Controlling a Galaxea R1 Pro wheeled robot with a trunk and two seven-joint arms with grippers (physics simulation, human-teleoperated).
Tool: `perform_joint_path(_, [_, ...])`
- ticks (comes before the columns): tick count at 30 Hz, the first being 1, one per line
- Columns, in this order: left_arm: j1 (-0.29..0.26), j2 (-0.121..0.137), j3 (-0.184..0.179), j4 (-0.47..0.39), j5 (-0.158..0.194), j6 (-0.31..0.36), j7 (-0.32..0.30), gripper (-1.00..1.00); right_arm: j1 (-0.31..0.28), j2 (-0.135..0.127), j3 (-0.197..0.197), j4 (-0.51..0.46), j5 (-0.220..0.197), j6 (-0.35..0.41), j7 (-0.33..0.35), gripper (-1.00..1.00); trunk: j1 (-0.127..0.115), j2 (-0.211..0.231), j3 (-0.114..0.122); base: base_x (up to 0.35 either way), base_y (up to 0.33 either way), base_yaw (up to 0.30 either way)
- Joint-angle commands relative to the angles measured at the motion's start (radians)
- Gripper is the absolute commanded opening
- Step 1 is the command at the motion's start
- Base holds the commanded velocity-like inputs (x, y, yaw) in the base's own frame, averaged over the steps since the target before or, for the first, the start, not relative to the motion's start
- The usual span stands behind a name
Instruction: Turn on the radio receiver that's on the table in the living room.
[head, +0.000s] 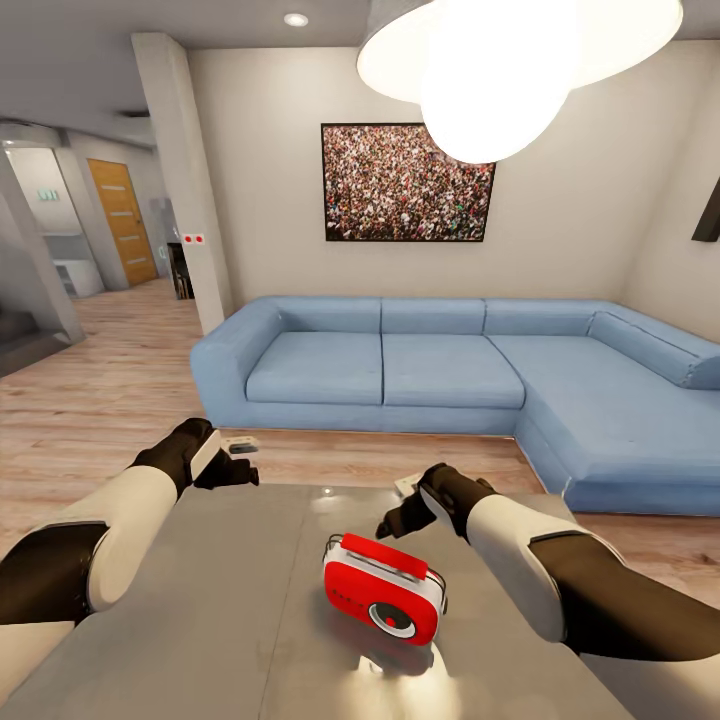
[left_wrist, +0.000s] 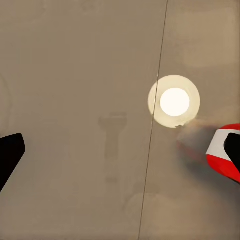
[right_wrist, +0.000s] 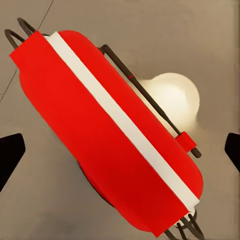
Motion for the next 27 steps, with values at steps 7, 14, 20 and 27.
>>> perform_joint_path(7, [0.001, 0.000, 0.001, 0.000, 0.000, 0.000, 0.000, 1.00, 0.000, 0.000, 0.000, 0.000, 0.000, -0.001, -0.027, 1.00, 0.000, 0.000, 0.000, 0.000, 0.000, 0.000])
perform_joint_path(14, [0.014, 0.000, 0.001, -0.001, 0.000, 0.000, 0.000, 1.00, 0.012, 0.000, 0.000, 0.000, 0.000, -0.002, -0.062, 1.00, 0.000, 0.000, 0.000, 0.000, 0.000, 0.000])
perform_joint_path(20, [0.014, 0.000, 0.001, -0.001, 0.000, 0.000, 0.000, 1.00, 0.020, 0.000, 0.001, 0.001, 0.000, -0.006, -0.076, 1.00, 0.000, 0.000, 0.000, 0.000, 0.000, 0.000])
perform_joint_path(27, [0.014, -0.001, 0.001, -0.002, 0.000, 0.000, 0.000, 1.00, 0.020, 0.000, 0.001, 0.001, -0.001, -0.006, -0.078, 1.00, 0.000, 0.000, 0.000, 0.000, 0.000, 0.000])
